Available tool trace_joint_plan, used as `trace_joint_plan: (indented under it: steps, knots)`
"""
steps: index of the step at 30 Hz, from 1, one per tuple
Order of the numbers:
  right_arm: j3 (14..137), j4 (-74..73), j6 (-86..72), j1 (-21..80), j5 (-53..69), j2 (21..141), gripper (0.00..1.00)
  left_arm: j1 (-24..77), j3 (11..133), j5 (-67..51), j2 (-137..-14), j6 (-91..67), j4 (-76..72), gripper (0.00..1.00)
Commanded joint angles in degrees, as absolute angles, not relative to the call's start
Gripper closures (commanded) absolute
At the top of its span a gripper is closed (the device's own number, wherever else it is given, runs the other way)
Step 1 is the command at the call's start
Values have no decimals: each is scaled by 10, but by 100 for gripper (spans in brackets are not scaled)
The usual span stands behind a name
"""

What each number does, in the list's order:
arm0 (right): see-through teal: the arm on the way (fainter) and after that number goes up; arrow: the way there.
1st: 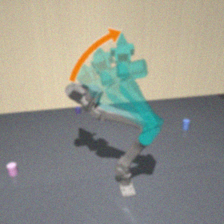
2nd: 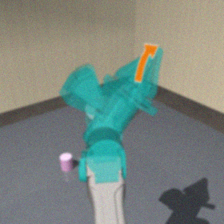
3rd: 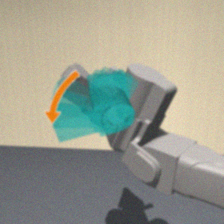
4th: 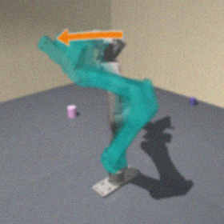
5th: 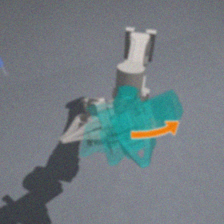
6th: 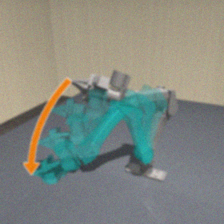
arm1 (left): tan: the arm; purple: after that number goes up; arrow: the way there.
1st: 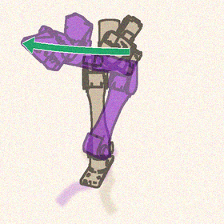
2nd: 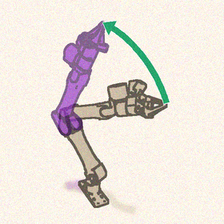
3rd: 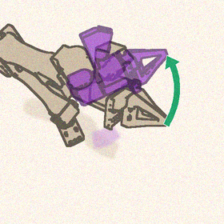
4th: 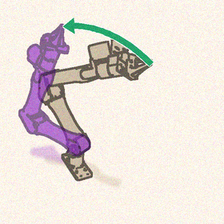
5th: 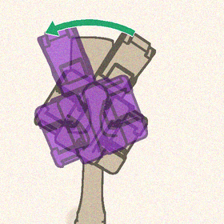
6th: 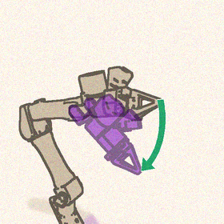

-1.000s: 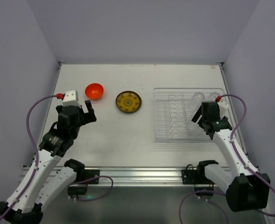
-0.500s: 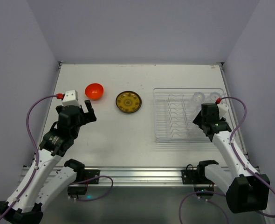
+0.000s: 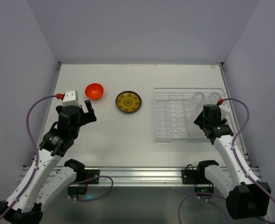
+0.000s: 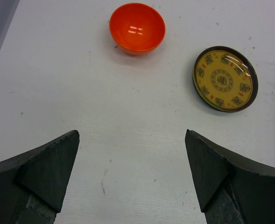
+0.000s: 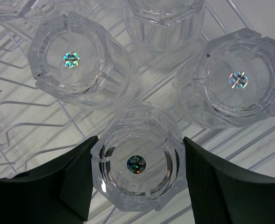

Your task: Unload the mixed dishes from the dish rack

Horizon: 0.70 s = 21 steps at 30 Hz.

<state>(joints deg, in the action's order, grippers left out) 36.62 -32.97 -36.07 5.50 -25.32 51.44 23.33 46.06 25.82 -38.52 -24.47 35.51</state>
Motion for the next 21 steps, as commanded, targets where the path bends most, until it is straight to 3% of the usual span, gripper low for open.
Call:
trace_joint_plan:
  steps: [1, 6, 11, 21]
  knots:
    - [376, -324, -367, 53, -254, 493, 73, 236, 461, 272, -384, -250, 353, 0]
    - [380, -332, -367, 53, -251, 476, 80, 236, 461, 270, -385, -250, 353, 0]
    - [381, -332, -365, 53, -251, 457, 93, 236, 461, 271, -383, -250, 353, 0]
    - [408, -365, -358, 53, -238, 427, 100, 236, 461, 267, -380, -248, 352, 0]
